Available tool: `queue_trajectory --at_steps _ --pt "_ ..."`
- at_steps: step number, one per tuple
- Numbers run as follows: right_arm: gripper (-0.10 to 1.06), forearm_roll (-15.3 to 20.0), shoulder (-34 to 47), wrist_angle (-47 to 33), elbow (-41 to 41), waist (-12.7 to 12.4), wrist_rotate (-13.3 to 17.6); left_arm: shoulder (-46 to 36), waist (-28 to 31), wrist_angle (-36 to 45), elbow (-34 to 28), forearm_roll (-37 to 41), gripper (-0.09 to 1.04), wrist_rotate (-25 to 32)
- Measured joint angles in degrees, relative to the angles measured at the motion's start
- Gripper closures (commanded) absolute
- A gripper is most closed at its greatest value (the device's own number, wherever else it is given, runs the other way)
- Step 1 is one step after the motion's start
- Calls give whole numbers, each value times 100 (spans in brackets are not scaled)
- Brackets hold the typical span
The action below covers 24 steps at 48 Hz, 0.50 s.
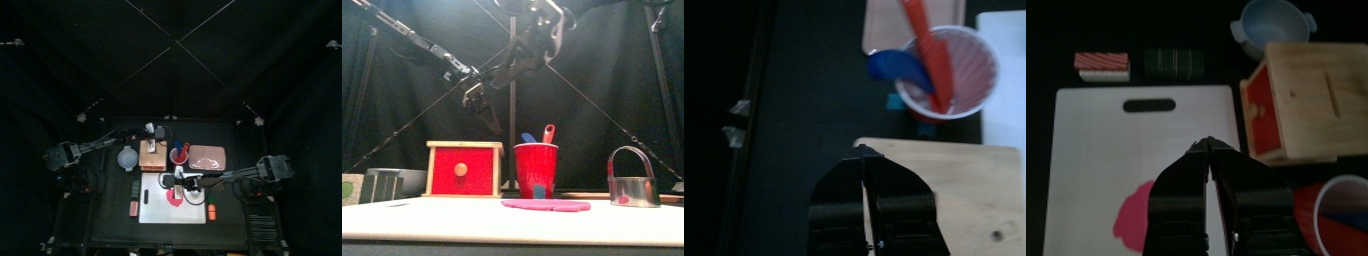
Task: Get the cutter from the drawer then cut the dough then place the extra dough in the bowl
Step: Cut the dough
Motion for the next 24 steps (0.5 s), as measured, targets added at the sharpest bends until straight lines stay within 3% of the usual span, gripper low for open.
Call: queue_trajectory --at_steps 14,24 --pt "81 800 -756 439 1020 114 -26 -334 -1116 -1564 703 -580 70 -9" --pt "71 1380 -1187 721 1564 176 -53 -387 -2021 -3252 1362 -1037 70 18"
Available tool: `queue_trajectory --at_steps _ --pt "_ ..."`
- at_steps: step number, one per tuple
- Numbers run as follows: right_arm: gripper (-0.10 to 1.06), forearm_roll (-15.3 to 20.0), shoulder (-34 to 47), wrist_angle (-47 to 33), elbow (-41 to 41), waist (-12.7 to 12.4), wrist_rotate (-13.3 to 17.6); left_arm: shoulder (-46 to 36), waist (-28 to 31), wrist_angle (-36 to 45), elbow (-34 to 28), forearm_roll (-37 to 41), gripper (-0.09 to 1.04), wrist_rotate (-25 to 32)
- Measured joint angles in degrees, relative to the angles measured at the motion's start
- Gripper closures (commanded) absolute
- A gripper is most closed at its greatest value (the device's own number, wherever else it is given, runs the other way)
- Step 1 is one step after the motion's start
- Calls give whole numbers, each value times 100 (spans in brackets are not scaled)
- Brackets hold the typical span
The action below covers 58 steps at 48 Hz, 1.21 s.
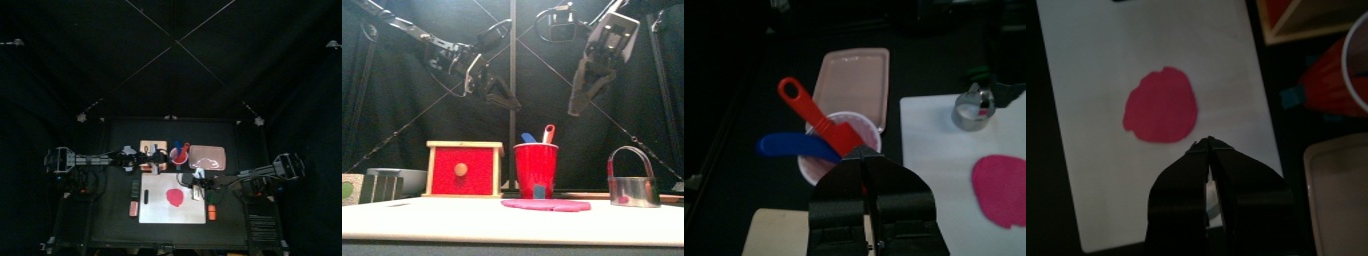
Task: Get the cutter from the drawer then cut the dough then place the extra dough in the bowl
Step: Cut the dough
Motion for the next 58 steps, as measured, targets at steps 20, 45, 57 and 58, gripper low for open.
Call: queue_trajectory --at_steps 20,45,57,58 --pt "24 545 -360 211 466 308 0 -281 -1143 -2443 976 -352 70 -589" --pt "11 44 -141 413 642 431 -35 -492 -1371 -2962 1415 -352 70 -1151" --pt "12 -413 167 378 694 527 -44 -492 -1354 -2962 1485 -299 70 -1151" --pt "12 -439 176 369 694 527 -35 -492 -1354 -2962 1485 -299 70 -1151"
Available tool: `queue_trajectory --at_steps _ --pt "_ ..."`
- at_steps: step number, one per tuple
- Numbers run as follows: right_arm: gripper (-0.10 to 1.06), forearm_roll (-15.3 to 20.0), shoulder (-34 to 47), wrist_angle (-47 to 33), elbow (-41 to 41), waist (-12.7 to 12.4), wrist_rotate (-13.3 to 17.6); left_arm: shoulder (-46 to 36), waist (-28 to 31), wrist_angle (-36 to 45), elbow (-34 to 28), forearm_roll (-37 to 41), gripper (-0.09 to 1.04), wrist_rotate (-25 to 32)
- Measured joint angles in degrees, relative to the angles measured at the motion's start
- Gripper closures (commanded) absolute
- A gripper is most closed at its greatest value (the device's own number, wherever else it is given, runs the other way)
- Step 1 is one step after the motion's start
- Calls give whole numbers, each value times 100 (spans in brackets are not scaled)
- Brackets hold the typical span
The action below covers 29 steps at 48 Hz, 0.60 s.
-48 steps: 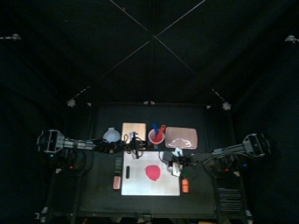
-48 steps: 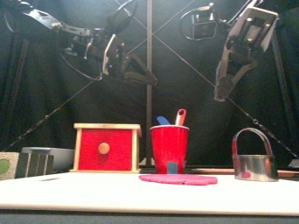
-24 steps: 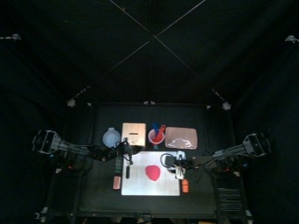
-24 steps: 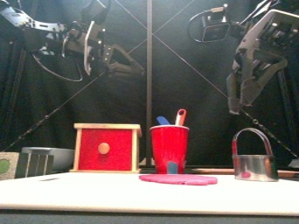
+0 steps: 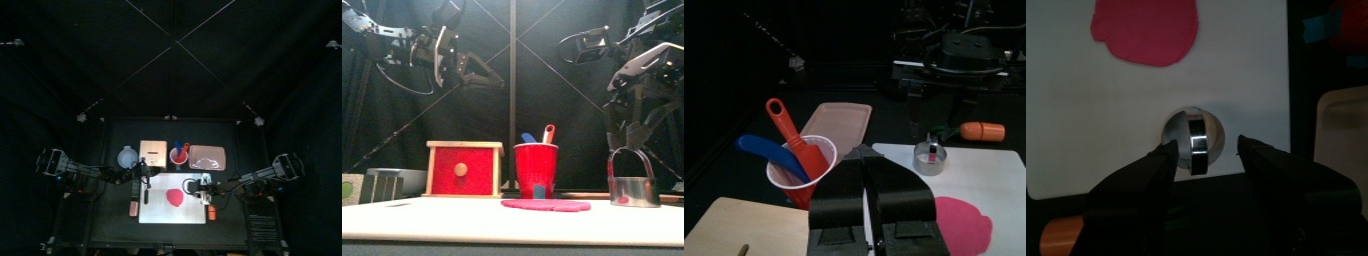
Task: Get the cutter from the drawer then cut the dough then place the extra dough in the bowl
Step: Cut the dough
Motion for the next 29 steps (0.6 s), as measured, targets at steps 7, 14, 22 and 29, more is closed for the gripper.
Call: queue_trajectory --at_steps 7,14,22,29 --pt "15 -62 105 -105 26 18 -9 0 0 -9 53 9 70 -9" --pt "20 -70 167 -255 88 26 -9 0 9 -18 105 9 70 -18" --pt "26 -70 255 -299 123 0 -9 0 9 -35 141 0 70 -26" --pt "32 -79 325 -299 141 -9 -9 0 9 -26 149 9 70 -26"
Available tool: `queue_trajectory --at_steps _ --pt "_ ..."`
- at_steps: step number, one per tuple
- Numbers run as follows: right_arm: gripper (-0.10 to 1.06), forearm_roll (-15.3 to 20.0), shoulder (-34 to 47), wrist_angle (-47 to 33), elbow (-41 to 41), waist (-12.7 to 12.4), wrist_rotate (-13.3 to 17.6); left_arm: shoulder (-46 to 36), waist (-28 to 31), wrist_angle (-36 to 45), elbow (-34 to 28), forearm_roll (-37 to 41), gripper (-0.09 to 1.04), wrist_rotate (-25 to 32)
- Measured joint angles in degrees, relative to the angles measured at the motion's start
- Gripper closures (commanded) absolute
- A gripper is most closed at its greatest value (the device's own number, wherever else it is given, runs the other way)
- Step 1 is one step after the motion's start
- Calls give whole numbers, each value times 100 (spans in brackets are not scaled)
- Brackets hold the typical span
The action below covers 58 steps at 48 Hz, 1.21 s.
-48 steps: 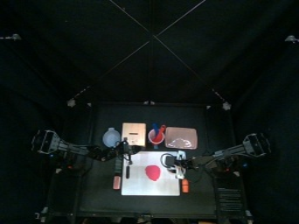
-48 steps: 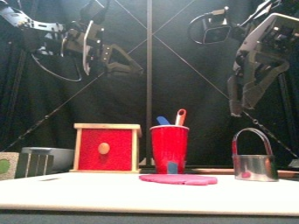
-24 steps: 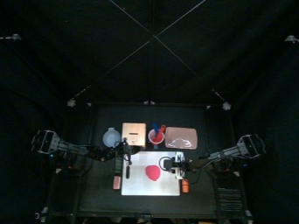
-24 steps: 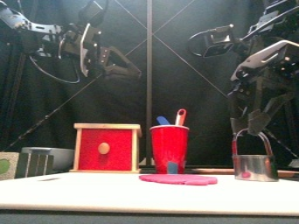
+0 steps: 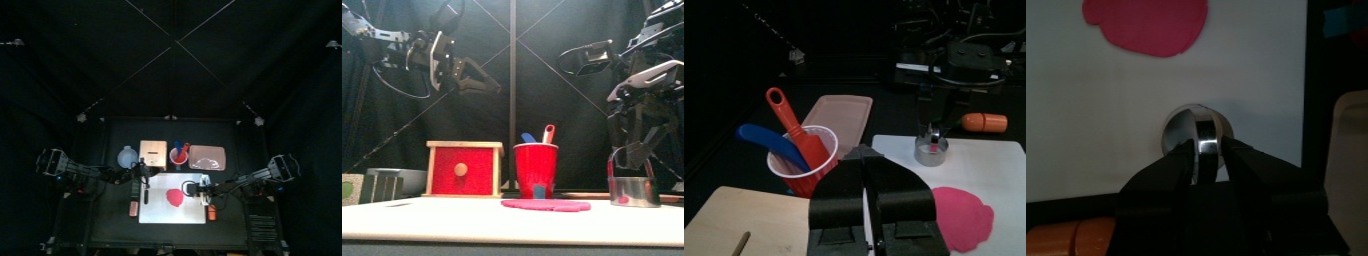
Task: Get the cutter from the drawer then cut the dough then place the extra dough in the bowl
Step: Cut the dough
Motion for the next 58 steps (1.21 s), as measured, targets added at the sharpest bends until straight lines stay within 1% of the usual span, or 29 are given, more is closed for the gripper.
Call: queue_trajectory --at_steps 10,14,20,25,38,48,58 --pt "45 26 18 62 -44 9 0 0 0 -9 0 -9 70 -9" --pt "48 35 18 158 -141 62 0 0 0 -9 0 -9 70 -9" --pt "48 35 44 290 -396 123 9 -9 -9 -9 26 -9 70 -9" --pt "48 114 158 369 -756 141 18 0 0 -9 70 -9 70 -9" --pt "48 457 967 800 -1881 141 26 -97 0 -9 325 -70 70 0" --pt "48 448 1600 1151 -2496 123 9 -343 26 -9 589 -167 70 -9" --pt "48 413 1881 1160 -2804 79 9 -554 35 -9 817 -237 70 -18"
